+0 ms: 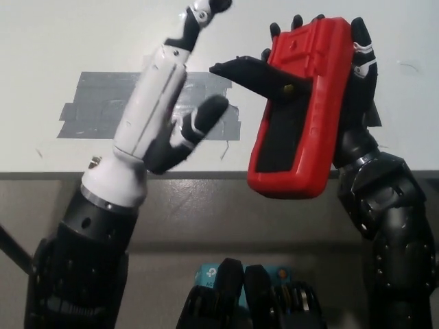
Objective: The robot first picks the multimeter with right hand and then unfolds the black stand on the back of it using left hand
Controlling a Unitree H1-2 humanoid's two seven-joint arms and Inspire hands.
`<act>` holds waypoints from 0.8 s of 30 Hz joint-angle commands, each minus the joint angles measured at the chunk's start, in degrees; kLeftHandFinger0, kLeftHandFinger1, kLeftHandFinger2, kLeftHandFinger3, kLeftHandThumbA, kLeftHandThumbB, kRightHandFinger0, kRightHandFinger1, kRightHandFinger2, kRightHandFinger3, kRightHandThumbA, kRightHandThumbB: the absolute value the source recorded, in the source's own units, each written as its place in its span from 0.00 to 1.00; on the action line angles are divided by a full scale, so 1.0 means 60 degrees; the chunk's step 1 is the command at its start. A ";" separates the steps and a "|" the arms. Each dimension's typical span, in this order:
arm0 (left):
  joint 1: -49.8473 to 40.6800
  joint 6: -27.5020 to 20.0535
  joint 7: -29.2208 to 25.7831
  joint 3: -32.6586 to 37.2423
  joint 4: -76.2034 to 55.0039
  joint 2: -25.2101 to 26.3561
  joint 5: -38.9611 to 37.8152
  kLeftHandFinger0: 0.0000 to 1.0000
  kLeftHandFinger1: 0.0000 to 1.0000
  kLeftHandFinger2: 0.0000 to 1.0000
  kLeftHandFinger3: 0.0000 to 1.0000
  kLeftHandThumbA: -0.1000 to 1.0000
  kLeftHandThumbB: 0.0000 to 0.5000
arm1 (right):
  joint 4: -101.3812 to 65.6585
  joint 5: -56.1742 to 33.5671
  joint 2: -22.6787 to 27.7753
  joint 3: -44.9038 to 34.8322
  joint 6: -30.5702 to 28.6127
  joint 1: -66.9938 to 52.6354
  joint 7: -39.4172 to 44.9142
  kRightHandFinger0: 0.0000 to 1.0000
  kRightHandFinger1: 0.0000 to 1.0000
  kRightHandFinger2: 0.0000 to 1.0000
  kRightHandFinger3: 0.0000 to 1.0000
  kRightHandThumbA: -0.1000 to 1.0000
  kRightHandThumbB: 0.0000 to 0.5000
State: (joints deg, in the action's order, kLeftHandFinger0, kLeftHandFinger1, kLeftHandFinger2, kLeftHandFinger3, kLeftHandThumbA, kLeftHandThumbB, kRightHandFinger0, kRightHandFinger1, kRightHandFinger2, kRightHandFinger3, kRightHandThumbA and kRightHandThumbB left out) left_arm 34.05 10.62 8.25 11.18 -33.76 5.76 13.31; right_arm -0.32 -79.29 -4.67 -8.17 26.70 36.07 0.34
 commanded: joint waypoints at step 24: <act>-0.0511 -0.0589 0.0305 0.0368 0.0059 -0.0281 0.0633 1.00 1.00 1.00 1.00 1.00 0.65 | -0.1439 -0.0469 -0.0638 -0.0611 -0.0147 0.0656 -0.0816 0.00 0.00 0.57 0.27 0.00 0.29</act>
State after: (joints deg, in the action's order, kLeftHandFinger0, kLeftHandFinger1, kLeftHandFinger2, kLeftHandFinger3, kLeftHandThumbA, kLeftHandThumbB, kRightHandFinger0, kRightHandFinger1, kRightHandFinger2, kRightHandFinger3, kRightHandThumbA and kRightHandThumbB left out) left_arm 31.16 8.11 9.85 13.19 -33.87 4.55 16.20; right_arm -5.01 -79.20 -7.47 -11.45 26.61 36.08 -5.33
